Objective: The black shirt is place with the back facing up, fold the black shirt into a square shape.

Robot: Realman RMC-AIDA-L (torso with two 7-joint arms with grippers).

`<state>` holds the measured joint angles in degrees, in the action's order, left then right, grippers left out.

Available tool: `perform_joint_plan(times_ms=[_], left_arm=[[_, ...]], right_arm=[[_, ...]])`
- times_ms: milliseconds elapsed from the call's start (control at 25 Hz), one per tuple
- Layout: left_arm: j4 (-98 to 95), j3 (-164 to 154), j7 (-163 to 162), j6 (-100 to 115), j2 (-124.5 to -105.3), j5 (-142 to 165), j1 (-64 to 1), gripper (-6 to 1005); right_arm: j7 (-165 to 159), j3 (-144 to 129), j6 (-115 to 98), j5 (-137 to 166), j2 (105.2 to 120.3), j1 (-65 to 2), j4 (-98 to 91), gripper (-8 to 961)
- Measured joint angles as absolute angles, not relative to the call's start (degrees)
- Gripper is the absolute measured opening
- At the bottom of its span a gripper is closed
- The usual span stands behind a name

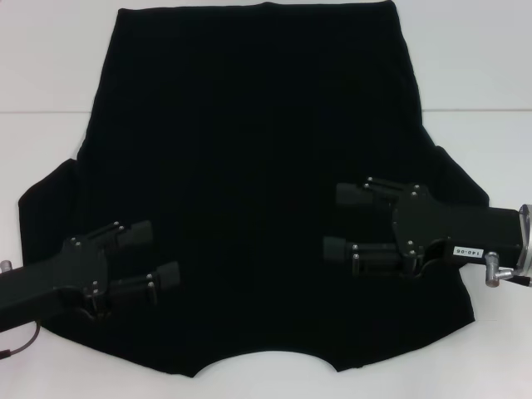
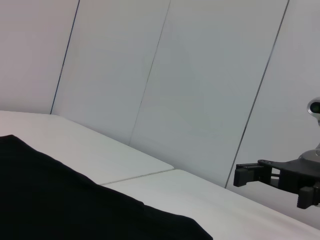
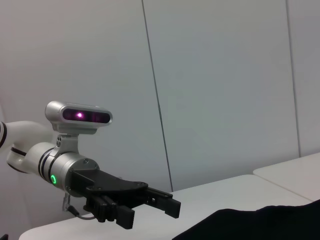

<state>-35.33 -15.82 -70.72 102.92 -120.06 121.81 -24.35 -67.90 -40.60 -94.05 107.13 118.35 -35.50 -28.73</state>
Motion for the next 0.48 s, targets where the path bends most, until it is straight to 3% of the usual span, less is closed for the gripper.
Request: perform_joint_plan(times_ms=[480], left_arm=[[-35.3, -15.8, -70.8, 102.9, -120.15, 121.8, -24.3, 909]], right_arm=[[-67.9, -40.6, -93.8, 107.1, 118.58, -35.5, -28.7, 912]])
